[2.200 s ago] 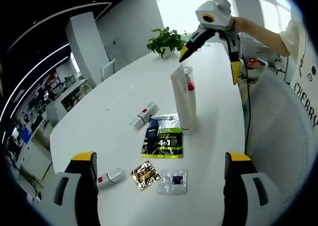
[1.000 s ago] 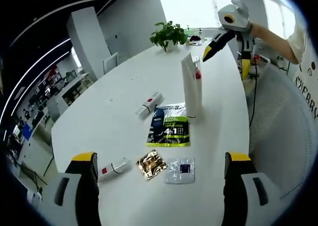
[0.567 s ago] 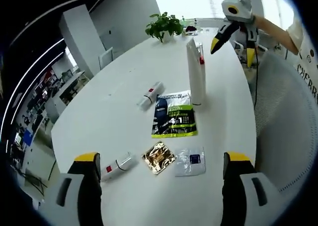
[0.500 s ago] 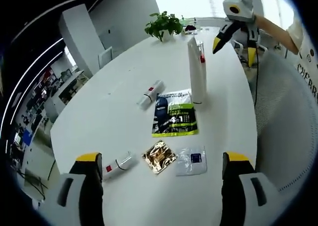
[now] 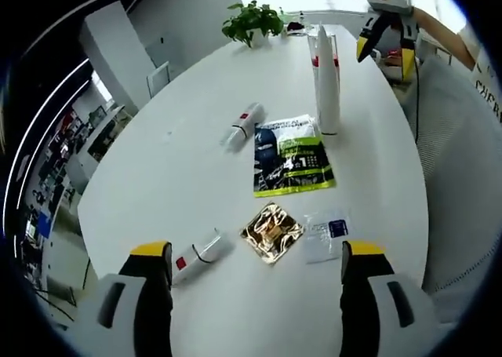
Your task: Arrange the skincare products in the storage area until every visible bottle or jar stands upright without overlapping.
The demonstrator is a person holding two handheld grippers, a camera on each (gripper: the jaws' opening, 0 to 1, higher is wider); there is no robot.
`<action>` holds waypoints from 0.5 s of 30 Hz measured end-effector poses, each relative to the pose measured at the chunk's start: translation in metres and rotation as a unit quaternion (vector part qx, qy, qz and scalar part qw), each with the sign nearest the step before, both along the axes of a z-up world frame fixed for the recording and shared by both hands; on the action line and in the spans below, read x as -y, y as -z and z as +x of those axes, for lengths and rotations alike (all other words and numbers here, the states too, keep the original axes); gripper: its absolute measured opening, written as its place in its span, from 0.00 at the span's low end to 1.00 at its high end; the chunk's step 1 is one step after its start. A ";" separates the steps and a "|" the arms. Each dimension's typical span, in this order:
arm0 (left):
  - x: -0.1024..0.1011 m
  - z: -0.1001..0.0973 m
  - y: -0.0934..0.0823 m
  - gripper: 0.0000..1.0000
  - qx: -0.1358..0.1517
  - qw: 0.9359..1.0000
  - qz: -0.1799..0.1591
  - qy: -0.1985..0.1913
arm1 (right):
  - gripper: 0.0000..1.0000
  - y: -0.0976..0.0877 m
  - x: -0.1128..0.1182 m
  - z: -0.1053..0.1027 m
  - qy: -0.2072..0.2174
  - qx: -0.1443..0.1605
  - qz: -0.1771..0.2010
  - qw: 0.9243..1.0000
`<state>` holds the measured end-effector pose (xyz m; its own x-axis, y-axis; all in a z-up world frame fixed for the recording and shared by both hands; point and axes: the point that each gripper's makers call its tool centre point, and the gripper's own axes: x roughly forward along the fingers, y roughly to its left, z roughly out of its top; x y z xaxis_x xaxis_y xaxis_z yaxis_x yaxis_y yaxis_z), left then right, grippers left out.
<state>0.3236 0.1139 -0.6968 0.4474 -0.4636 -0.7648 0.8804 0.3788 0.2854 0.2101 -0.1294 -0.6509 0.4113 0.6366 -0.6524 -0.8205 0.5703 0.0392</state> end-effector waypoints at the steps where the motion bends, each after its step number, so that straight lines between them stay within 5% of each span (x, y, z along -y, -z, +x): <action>1: 0.000 0.001 0.001 0.80 0.002 1.000 0.003 0.002 | 0.46 0.000 -0.001 -0.001 -0.001 -0.002 0.001 1.000; 15: -0.010 0.037 0.017 0.56 0.039 0.995 0.066 0.063 | 0.43 0.001 -0.005 -0.005 0.002 -0.009 0.005 1.000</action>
<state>0.3609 0.1237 -0.7137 0.4523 -0.4185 -0.7876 0.8918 0.2211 0.3947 0.2052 -0.1243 -0.6518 0.4011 0.6420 -0.6535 -0.8177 0.5724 0.0604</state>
